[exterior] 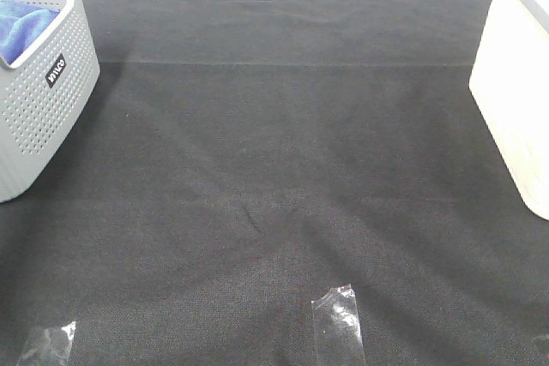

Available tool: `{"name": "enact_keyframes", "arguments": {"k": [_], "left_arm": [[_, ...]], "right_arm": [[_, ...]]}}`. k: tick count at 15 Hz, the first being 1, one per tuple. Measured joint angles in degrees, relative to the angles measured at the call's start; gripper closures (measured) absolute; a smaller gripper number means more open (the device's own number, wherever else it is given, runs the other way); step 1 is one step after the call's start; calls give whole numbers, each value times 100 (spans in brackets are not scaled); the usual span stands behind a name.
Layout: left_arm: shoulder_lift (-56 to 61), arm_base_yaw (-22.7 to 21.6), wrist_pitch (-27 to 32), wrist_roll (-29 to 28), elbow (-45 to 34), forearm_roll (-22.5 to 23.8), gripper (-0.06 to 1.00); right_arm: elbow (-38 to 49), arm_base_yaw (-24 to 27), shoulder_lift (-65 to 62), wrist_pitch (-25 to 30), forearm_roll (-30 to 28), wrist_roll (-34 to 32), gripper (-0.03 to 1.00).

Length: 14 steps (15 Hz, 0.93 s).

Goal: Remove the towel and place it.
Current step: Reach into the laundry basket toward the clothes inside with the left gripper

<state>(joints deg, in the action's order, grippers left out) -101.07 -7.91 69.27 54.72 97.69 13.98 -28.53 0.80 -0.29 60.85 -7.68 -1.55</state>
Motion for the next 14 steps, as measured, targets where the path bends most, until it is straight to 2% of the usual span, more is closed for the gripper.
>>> {"name": "enact_keyframes", "arguments": {"k": [4,7,11,14], "left_arm": [[-814,-355,-401,298,0,97,-5],[-1157,-361,-710,476,0,97,-5],[-1896,-361,-1536,630,0,115,-5],[-2143,-361,-1576,676,0,80,-2]], "right_arm": [[0,0,0,0,0,0,0],[0,0,0,0,0,0,0],[0,0,0,0,0,0,0],[0,0,0,0,0,0,0]]}}
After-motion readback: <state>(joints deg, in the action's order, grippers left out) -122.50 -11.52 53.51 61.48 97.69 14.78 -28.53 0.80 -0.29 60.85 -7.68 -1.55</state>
